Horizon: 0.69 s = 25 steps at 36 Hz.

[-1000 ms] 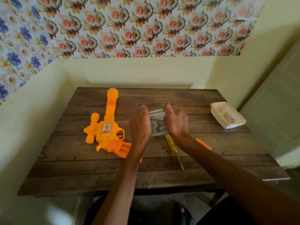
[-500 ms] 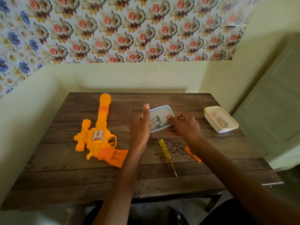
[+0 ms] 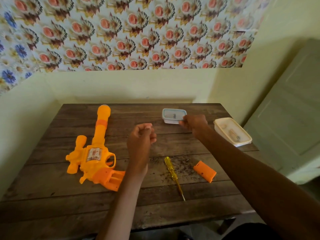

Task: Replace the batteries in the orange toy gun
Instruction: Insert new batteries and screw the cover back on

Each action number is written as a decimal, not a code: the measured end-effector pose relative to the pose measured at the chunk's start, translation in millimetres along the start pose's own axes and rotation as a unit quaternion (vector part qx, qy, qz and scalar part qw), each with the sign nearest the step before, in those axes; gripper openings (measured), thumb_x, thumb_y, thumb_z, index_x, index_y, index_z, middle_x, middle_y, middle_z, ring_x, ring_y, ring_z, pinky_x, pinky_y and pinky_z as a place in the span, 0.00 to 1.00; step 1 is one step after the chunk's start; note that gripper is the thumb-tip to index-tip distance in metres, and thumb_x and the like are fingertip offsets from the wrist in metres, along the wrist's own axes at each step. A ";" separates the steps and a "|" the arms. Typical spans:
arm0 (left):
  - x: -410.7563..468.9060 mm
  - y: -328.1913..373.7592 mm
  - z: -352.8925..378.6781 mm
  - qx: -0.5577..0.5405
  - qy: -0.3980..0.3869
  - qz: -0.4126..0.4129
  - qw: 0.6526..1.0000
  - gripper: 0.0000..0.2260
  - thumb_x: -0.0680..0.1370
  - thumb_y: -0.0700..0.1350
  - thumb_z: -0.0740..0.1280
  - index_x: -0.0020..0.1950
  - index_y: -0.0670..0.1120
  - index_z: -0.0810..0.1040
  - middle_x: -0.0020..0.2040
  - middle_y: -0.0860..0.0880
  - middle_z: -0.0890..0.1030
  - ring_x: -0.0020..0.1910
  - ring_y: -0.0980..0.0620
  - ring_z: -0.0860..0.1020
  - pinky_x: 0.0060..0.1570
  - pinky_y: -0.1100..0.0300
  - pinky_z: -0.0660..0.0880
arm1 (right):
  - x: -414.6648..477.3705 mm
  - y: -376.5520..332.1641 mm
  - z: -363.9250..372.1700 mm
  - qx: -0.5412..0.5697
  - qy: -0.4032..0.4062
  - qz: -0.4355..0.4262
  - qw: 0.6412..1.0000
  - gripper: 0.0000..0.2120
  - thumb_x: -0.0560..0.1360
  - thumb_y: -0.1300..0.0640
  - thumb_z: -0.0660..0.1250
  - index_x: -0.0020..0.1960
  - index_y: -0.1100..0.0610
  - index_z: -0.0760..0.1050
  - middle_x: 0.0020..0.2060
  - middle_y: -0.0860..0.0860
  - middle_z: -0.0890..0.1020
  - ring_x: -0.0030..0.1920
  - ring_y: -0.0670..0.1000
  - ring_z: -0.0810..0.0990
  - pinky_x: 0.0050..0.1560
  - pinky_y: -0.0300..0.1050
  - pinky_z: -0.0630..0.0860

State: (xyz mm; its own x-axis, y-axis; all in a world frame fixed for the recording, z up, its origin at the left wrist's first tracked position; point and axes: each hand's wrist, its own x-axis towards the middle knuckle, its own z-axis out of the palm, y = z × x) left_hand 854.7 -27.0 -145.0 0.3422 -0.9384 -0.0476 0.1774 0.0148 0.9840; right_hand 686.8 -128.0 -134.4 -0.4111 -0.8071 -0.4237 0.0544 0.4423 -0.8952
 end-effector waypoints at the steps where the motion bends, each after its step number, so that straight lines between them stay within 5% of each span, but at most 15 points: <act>1: 1.2 -0.6 -0.8 -0.002 -0.006 0.001 1.000 0.07 0.80 0.39 0.62 0.49 0.47 0.79 0.40 0.49 0.80 0.38 0.54 0.79 0.39 0.61 0.77 | 6.5 -0.7 3.6 0.006 -0.001 0.005 1.000 0.15 0.75 0.63 0.70 0.60 0.66 0.74 0.48 0.60 0.83 0.29 0.50 0.84 0.30 0.40 0.81; 6: 2.3 -3.2 -3.8 -0.002 -0.022 0.001 1.000 0.07 0.80 0.38 0.63 0.48 0.47 0.80 0.40 0.49 0.81 0.39 0.54 0.80 0.41 0.61 0.78 | 23.0 -6.4 14.7 0.020 0.011 -0.009 1.000 0.18 0.75 0.64 0.69 0.63 0.64 0.72 0.53 0.60 0.80 0.28 0.49 0.83 0.25 0.38 0.78; 16: -6.4 -2.5 -2.7 0.015 -0.053 0.013 0.998 0.06 0.80 0.39 0.63 0.51 0.45 0.80 0.43 0.48 0.82 0.41 0.53 0.80 0.44 0.60 0.79 | 10.2 0.3 -2.0 -0.093 -0.031 -0.081 0.992 0.10 0.75 0.57 0.70 0.53 0.62 0.80 0.42 0.52 0.83 0.37 0.48 0.83 0.36 0.39 0.81; 19: -13.8 -2.0 -0.7 0.042 -0.071 0.013 0.997 0.06 0.80 0.41 0.63 0.52 0.46 0.80 0.44 0.48 0.82 0.42 0.54 0.81 0.43 0.61 0.79 | -10.1 9.5 -25.9 -0.197 0.037 -0.175 0.964 0.08 0.73 0.54 0.71 0.38 0.55 0.79 0.34 0.51 0.84 0.37 0.47 0.83 0.42 0.44 0.81; 25: -25.1 -1.8 10.3 0.069 -0.097 -0.008 0.993 0.06 0.81 0.41 0.63 0.49 0.48 0.80 0.44 0.47 0.82 0.41 0.54 0.81 0.42 0.60 0.78 | -46.4 23.1 -92.6 -0.317 0.086 -0.338 0.882 0.03 0.71 0.56 0.69 0.42 0.51 0.82 0.39 0.49 0.84 0.43 0.50 0.81 0.44 0.44 0.76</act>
State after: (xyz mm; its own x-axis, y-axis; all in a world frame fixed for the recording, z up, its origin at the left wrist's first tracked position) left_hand 836.3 -7.1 -143.8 0.1533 -0.9873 -0.0422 0.0482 -0.0351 0.9982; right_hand 622.8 -44.1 -122.7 -0.2898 -0.9226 0.2544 -0.7536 0.0561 -0.6550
